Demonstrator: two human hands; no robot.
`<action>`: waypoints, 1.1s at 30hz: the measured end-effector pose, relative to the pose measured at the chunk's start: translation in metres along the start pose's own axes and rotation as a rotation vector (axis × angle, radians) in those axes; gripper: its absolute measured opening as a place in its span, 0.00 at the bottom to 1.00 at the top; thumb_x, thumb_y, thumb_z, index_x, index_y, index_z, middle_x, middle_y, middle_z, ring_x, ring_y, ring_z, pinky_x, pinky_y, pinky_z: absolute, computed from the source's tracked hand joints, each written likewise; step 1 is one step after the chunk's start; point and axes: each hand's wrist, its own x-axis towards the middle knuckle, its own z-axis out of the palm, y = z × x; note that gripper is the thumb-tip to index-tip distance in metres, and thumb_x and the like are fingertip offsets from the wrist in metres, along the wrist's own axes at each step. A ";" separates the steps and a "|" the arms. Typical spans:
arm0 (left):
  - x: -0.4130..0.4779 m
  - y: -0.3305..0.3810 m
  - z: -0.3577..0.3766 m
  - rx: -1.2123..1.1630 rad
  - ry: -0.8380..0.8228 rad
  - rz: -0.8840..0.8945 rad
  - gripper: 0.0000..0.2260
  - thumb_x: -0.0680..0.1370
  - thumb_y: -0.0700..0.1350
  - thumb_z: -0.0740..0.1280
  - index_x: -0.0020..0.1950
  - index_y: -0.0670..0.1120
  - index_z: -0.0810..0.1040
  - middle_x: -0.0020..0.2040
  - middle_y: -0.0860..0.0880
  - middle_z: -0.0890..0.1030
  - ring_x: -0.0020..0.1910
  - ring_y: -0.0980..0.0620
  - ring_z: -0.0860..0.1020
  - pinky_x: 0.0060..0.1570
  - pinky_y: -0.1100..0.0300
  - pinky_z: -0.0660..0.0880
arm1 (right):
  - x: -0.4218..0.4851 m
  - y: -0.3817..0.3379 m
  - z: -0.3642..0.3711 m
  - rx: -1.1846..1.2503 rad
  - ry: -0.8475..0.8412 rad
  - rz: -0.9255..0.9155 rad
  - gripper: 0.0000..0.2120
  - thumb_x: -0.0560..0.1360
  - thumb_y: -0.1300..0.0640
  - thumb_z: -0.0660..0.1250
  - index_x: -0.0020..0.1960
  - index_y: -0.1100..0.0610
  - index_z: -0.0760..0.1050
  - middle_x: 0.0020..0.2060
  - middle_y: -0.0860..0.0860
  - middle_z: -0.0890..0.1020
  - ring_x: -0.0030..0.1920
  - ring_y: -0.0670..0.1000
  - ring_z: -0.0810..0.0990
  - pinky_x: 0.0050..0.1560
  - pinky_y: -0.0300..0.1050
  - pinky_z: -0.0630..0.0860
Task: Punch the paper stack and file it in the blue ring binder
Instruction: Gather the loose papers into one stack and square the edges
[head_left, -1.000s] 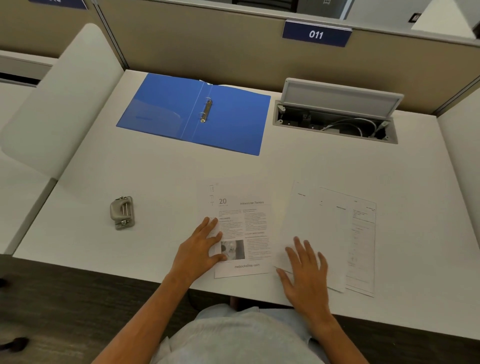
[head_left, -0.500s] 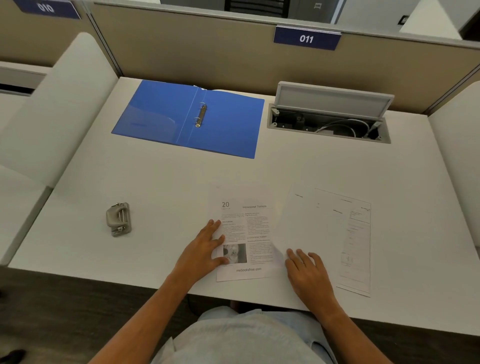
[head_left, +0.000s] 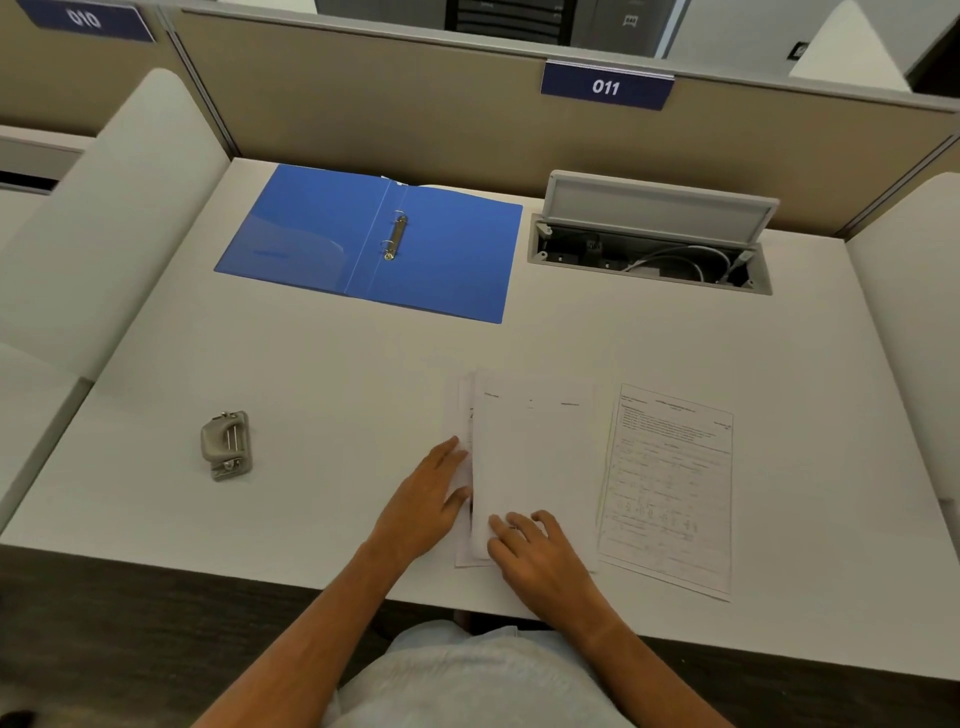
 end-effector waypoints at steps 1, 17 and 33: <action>0.001 0.000 0.000 -0.014 0.006 -0.013 0.27 0.85 0.55 0.64 0.83 0.51 0.62 0.85 0.49 0.60 0.81 0.48 0.67 0.78 0.50 0.67 | 0.000 0.001 -0.004 0.007 0.003 0.011 0.08 0.81 0.58 0.70 0.60 0.55 0.78 0.66 0.57 0.85 0.63 0.58 0.85 0.64 0.59 0.79; 0.002 -0.013 0.016 0.196 -0.031 0.057 0.29 0.76 0.55 0.77 0.74 0.43 0.78 0.83 0.45 0.65 0.82 0.43 0.65 0.75 0.55 0.62 | -0.127 0.065 -0.015 0.034 -0.260 0.853 0.38 0.83 0.32 0.49 0.87 0.48 0.50 0.87 0.58 0.52 0.85 0.65 0.55 0.77 0.76 0.60; 0.004 -0.008 0.014 0.182 -0.091 0.045 0.32 0.80 0.55 0.73 0.80 0.45 0.70 0.85 0.51 0.56 0.85 0.49 0.54 0.79 0.59 0.52 | -0.092 0.069 -0.055 0.011 0.165 0.735 0.21 0.80 0.67 0.63 0.71 0.64 0.79 0.64 0.62 0.86 0.57 0.63 0.88 0.54 0.58 0.85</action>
